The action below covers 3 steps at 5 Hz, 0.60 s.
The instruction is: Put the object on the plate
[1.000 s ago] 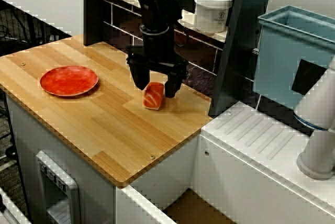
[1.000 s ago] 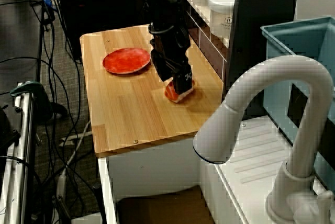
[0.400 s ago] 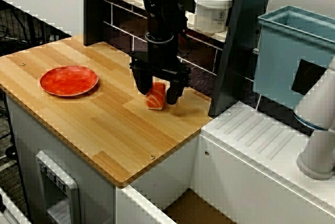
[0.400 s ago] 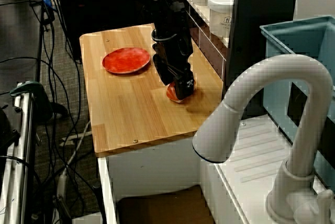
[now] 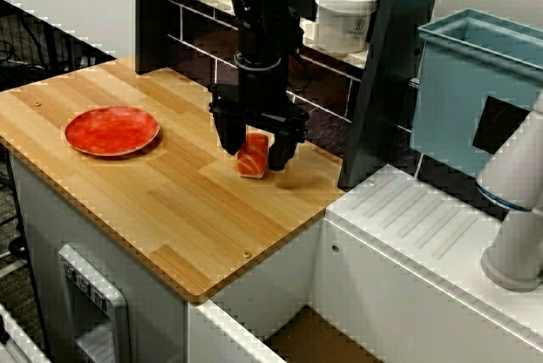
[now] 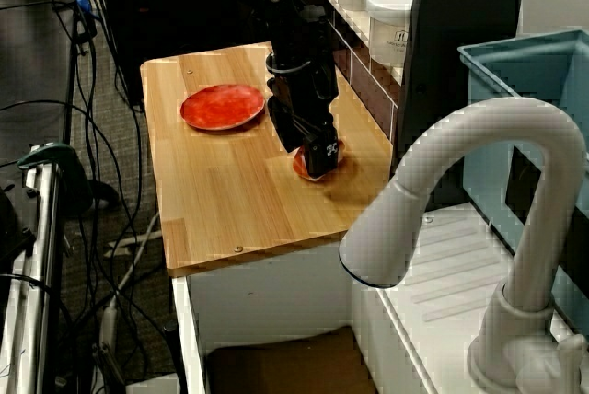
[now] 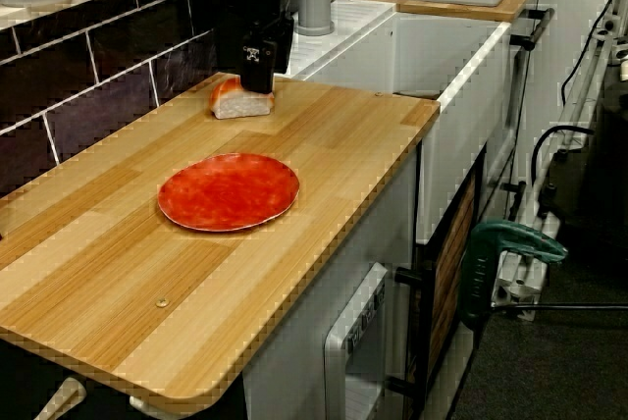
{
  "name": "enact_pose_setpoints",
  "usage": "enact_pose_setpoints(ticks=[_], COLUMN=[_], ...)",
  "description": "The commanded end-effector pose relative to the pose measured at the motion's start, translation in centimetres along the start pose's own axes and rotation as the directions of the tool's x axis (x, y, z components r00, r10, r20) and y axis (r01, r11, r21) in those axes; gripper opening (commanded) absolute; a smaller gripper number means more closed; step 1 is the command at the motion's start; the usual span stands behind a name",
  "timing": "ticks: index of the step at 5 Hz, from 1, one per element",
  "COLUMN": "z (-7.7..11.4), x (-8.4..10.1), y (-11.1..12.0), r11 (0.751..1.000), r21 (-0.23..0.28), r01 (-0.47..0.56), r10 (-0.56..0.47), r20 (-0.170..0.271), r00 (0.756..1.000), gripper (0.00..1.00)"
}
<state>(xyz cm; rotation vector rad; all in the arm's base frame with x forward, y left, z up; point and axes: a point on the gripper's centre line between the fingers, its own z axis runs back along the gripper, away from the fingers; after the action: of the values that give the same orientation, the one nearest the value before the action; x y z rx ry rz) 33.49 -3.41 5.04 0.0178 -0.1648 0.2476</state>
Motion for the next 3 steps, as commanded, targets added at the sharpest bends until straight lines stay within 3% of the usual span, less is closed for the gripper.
enact_pose_setpoints(ticks=[1,3], z=[1.32,1.29], x=[1.13,2.09], y=[0.46,1.13], r11=[1.0,1.0], r21=[-0.007,-0.001], r01=[-0.01,-0.027], r10=[0.01,0.027], r20=[0.059,0.058], r00=[0.998,0.998], gripper=[1.0,1.0])
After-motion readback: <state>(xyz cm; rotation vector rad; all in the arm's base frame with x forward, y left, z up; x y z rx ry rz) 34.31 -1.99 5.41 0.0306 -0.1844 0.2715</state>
